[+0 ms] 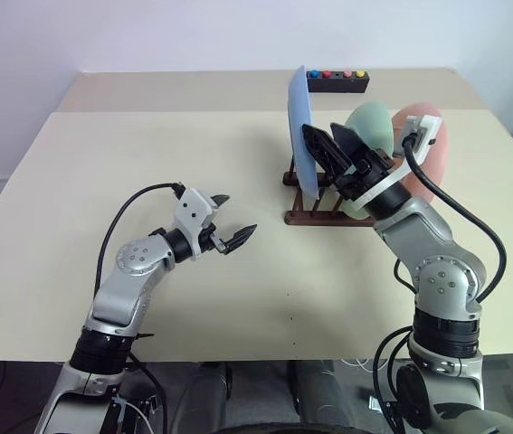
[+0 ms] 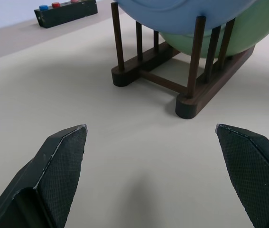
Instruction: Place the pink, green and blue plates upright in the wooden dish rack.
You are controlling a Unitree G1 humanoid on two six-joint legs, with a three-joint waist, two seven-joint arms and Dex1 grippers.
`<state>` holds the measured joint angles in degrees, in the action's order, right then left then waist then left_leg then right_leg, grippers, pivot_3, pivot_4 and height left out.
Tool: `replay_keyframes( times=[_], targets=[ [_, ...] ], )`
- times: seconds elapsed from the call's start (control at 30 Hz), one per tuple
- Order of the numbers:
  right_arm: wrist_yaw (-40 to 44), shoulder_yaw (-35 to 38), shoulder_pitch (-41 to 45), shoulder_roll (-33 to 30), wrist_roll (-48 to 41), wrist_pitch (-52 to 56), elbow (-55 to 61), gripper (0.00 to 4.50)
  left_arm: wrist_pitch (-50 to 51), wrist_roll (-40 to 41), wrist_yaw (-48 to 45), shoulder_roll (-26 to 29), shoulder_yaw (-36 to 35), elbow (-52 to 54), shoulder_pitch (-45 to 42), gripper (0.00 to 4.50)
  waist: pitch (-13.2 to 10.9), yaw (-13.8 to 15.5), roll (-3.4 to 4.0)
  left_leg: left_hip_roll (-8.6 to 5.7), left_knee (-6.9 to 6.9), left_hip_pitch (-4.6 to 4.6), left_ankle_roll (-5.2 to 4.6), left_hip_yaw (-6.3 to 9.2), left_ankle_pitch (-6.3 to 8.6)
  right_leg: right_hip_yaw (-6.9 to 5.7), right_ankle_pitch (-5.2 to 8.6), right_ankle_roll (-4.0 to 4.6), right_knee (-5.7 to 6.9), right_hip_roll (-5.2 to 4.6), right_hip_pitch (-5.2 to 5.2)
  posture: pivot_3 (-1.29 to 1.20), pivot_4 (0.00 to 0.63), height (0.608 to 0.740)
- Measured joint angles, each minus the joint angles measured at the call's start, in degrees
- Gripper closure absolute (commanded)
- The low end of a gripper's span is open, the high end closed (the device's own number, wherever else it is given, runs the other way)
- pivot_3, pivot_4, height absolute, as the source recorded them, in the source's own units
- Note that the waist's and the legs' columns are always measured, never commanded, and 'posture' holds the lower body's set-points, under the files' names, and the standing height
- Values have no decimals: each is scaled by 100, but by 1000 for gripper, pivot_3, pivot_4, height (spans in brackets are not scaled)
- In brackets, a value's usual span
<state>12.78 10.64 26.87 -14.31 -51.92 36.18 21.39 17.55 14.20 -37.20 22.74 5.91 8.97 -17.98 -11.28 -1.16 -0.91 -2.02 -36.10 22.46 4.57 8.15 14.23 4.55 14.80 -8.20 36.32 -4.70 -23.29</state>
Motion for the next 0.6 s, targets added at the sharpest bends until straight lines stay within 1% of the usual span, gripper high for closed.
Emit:
replay_keyframes(
  times=[0.17,0.6],
  targets=[
    [-62,-26,-26,-22,134,-9,90,36,-37,-1,5,-17,1,0,-12,0,0,0,0,0,0,0,0,0,0,0,0,0,0,0,1,0,150,740],
    [-275,-13,-123,-22,141,-17,200,36,-37,-57,18,-33,1,-5,-12,0,0,0,0,0,0,0,0,0,0,0,0,0,0,0,1,0,150,740]
  ],
)
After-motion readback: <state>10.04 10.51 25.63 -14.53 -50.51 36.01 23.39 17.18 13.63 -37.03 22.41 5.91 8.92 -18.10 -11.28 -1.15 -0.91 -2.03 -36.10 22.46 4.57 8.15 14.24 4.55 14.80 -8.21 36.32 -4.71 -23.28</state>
